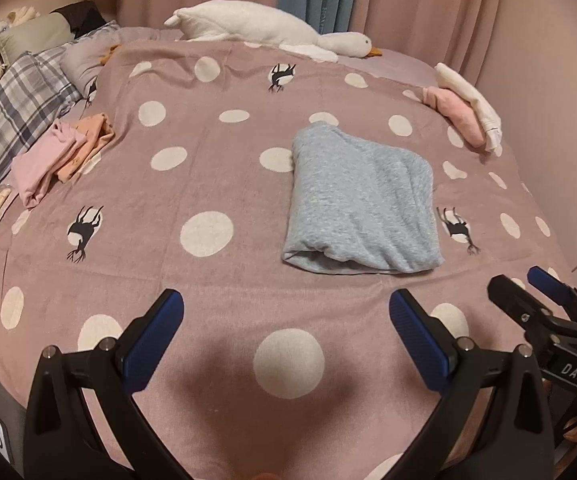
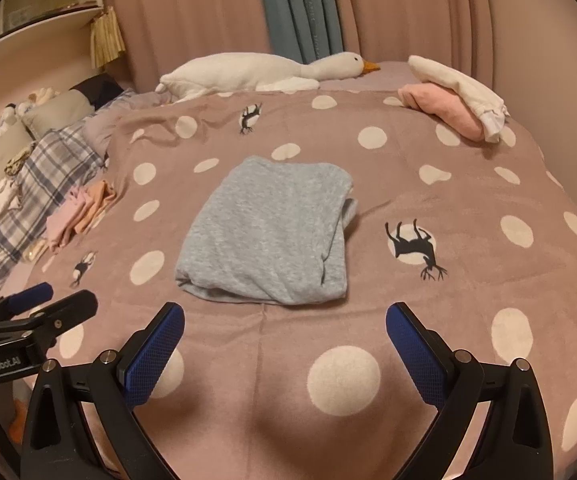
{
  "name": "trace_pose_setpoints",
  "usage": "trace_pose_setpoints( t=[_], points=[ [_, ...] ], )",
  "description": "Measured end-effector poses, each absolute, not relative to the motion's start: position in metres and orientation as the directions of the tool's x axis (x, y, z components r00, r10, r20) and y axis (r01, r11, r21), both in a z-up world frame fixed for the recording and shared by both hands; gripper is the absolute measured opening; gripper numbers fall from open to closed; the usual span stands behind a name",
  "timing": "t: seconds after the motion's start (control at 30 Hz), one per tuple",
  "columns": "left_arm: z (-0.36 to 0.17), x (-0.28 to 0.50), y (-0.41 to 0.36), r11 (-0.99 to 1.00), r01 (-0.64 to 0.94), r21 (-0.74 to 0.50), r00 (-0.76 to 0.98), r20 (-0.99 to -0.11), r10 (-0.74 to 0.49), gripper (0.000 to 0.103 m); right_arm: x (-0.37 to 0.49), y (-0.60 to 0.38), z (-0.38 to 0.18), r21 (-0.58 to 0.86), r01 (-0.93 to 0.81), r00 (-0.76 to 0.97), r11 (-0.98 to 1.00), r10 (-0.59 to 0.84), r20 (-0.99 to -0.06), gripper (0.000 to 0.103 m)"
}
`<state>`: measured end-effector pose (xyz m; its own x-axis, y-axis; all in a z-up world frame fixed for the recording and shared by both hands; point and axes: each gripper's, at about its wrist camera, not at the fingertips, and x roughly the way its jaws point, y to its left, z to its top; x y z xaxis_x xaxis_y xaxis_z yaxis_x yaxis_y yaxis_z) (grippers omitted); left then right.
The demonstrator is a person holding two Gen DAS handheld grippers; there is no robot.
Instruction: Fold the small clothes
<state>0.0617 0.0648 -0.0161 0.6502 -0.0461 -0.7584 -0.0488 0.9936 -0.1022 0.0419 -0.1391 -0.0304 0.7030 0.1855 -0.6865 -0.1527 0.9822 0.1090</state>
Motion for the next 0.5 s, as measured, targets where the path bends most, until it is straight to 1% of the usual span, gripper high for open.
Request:
trace_pose_setpoints(
  t=[0.17,0.5],
  points=[
    [-0.0197,0.0647,0.065,0.994,-0.057,-0.098,0.633,-0.773,-0.04,0.103,0.042,-0.1347,-0.0316,0.094,-0.158,0.692,0.983,0.178,-0.7,0.102],
    [-0.0193,0.0688,0.0603,0.996,-0.05,-0.073,0.616,-0.787,-0.027,0.103,0.0458,-0.1333,-0.0257,0.085,-0.146,0.719,0.986,0.165,-0.675,0.102]
  ],
)
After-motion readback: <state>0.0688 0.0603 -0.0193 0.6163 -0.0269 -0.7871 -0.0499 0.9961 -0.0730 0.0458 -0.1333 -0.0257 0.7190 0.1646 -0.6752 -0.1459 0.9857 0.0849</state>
